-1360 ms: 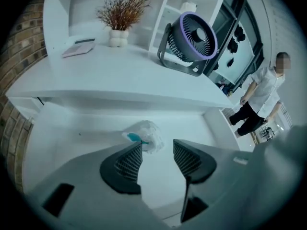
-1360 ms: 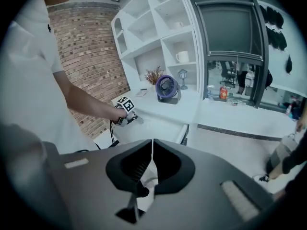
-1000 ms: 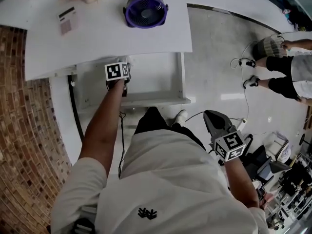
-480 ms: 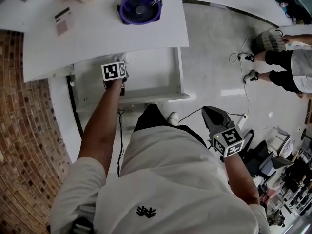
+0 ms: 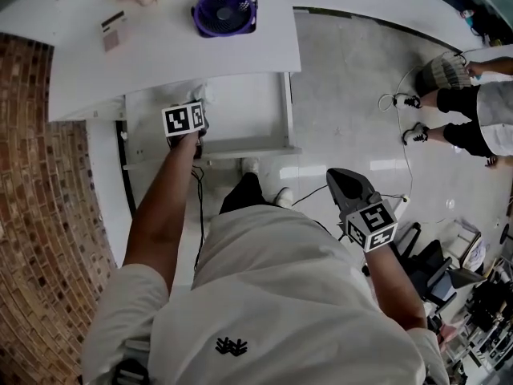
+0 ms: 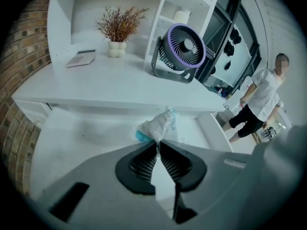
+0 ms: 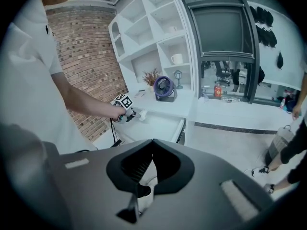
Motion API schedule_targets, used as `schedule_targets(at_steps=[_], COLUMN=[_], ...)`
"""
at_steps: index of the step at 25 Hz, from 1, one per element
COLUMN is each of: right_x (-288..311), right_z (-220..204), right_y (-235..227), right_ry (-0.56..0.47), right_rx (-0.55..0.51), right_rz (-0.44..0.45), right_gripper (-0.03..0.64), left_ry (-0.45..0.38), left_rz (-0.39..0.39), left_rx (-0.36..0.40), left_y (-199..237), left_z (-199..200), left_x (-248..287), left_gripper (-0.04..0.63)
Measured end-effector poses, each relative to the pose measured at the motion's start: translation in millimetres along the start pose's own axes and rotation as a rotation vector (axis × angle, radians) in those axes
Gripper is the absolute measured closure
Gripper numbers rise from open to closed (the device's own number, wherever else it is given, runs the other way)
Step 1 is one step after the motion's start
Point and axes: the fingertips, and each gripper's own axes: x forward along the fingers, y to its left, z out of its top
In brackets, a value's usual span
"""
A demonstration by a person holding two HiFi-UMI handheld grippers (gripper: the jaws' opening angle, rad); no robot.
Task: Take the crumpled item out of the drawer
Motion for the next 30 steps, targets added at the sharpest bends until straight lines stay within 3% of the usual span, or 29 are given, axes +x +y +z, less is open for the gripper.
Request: schedule_targets(at_steps=[11, 17, 30], right_x=[-54, -80, -116], right_z=[-33, -58, -93], right_y=[-12, -9, 20], right_ry=[-0.075, -0.092, -0.136], right_rx=[-0.03, -0.042, -0.067], right_rz=[0.046, 0.075, 0.135], right_gripper=[0.604, 0.604, 0.604], left_ry=[-0.121, -0.174, -0.268], left_rz=[0.022, 0.0, -0.067], left_rx=[0.045, 0.033, 0.106], left_y=[-66, -108, -185], left_z=[-17, -53, -116], left_x=[-86, -129, -224], left_gripper=[0.563, 0.563, 0.563])
